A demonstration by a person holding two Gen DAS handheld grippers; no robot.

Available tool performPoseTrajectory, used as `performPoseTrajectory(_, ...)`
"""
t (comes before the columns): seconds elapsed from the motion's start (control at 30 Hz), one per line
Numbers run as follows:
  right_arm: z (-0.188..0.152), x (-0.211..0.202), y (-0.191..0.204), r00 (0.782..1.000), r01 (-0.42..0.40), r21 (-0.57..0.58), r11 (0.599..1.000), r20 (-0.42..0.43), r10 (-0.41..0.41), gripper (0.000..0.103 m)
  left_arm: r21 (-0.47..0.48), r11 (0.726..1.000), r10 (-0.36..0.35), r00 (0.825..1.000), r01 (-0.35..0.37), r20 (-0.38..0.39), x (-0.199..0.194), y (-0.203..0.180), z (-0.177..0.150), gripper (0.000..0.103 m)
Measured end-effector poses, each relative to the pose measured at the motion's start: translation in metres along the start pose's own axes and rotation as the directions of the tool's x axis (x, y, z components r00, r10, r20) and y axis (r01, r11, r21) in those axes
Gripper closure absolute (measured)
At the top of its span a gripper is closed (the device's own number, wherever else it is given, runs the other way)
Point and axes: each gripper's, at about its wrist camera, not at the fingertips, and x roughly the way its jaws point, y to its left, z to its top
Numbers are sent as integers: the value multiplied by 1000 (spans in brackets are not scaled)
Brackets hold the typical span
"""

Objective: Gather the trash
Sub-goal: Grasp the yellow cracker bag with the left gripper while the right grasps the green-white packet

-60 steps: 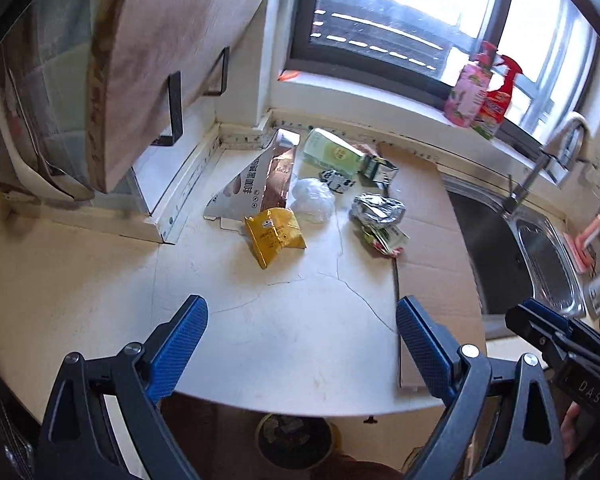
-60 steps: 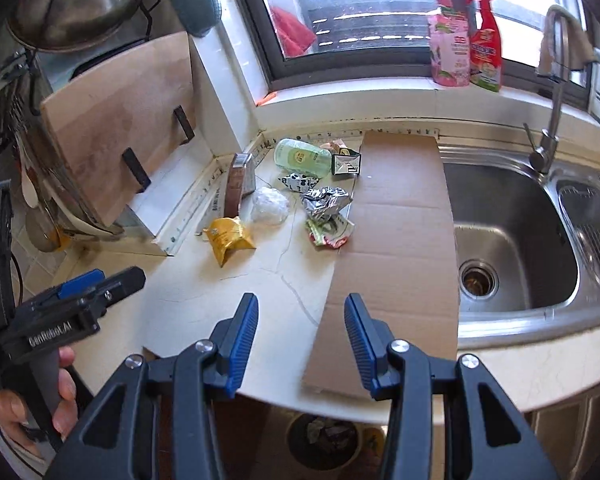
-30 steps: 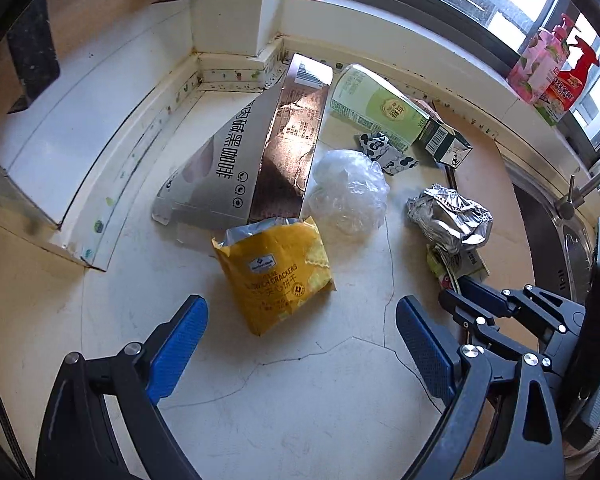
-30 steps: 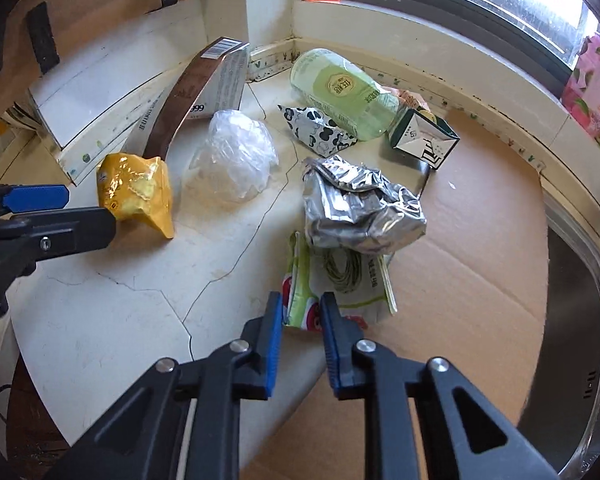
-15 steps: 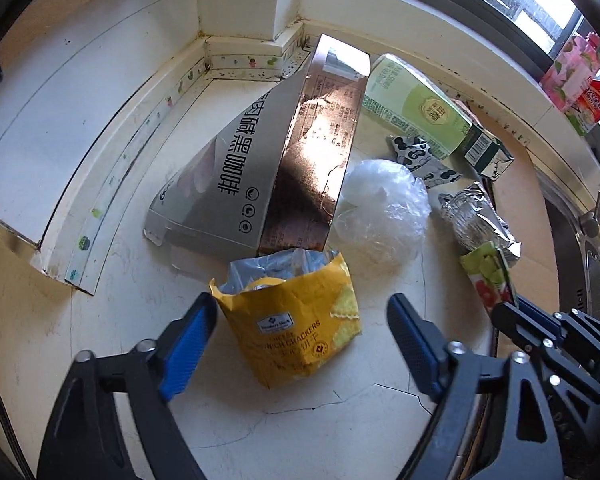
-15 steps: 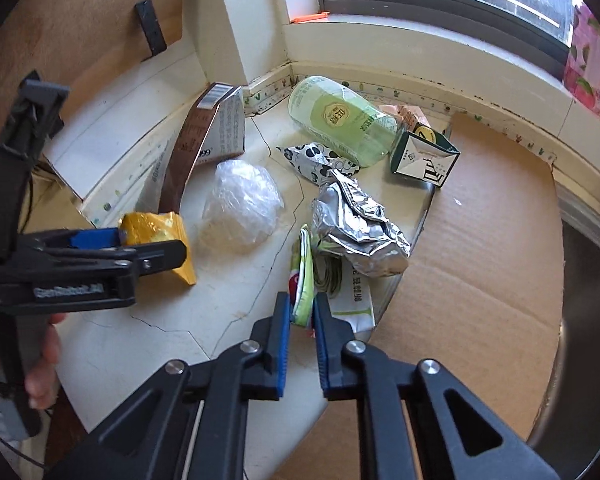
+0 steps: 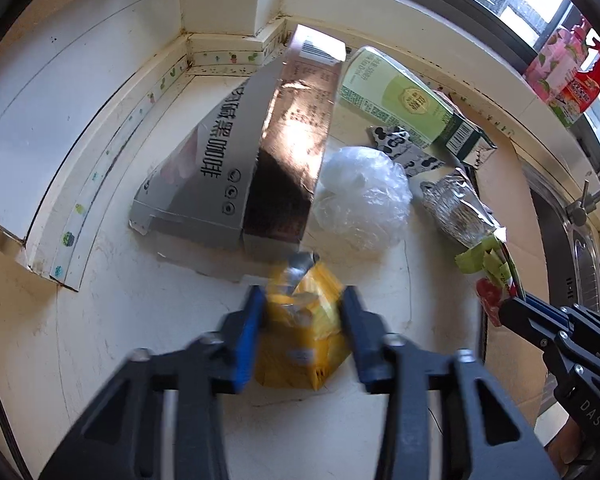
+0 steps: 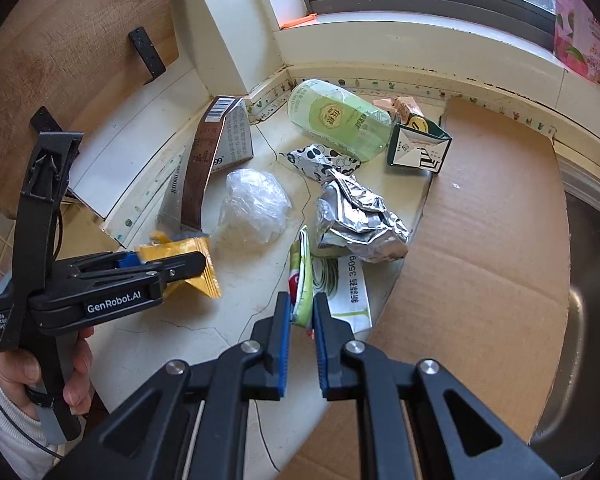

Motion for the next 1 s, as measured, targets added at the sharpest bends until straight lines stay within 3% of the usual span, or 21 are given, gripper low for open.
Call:
performPoseTrajectory(0.3, -9, -25, 7, 999, -7, 28, 1000, 31, 6, 93, 37, 999, -32, 999, 31, 12, -24, -6, -18, 93)
performPoseTrajectory(0.87, -53, -89, 50, 992, 21, 55, 998, 124, -28, 93, 139, 988, -88, 989, 71, 120, -116, -20, -79, 94)
performPoseTrajectory(1.0, -72, -97, 61, 990, 42, 66, 997, 132, -50, 93, 152, 986, -95, 986, 74, 136, -118, -18, -98, 94)
